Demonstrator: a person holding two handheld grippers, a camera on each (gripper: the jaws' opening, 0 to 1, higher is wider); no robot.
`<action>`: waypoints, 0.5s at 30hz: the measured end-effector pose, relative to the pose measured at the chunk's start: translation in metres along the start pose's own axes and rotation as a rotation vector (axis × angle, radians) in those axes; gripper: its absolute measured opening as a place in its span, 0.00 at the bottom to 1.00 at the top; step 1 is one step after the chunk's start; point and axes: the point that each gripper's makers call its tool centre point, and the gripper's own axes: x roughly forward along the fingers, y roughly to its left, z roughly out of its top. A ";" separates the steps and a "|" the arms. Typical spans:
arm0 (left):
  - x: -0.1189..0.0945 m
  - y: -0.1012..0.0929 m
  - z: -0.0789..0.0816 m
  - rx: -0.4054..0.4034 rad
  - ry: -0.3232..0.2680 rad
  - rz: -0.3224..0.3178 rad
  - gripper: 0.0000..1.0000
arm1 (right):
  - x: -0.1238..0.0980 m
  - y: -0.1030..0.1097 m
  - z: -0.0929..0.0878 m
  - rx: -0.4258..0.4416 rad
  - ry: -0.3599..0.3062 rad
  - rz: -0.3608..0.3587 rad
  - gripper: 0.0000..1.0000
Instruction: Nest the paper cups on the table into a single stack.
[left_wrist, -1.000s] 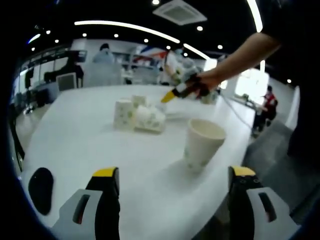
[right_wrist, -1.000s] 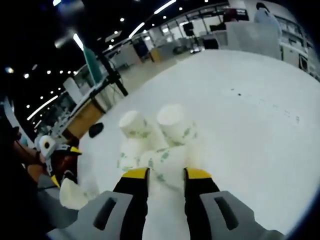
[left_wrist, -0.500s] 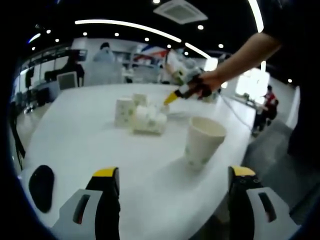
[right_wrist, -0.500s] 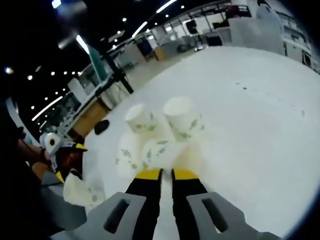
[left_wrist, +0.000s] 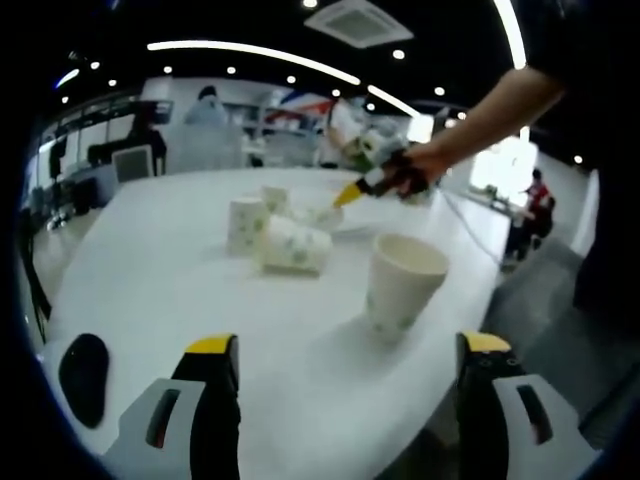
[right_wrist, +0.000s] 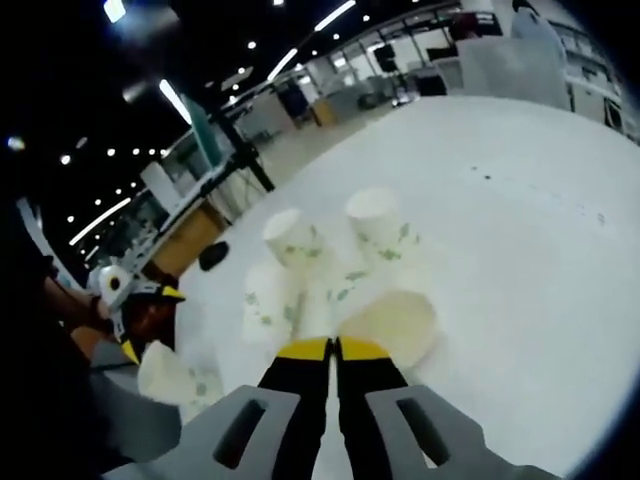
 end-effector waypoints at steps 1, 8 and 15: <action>0.000 0.000 0.001 0.002 -0.001 -0.001 0.88 | -0.002 0.001 -0.001 0.002 -0.003 -0.002 0.00; 0.002 -0.003 0.004 0.015 -0.008 -0.012 0.88 | -0.017 0.013 -0.003 -0.046 -0.003 -0.002 0.00; 0.004 -0.008 0.006 0.022 -0.014 -0.024 0.88 | -0.033 0.020 0.001 -0.035 -0.025 -0.020 0.00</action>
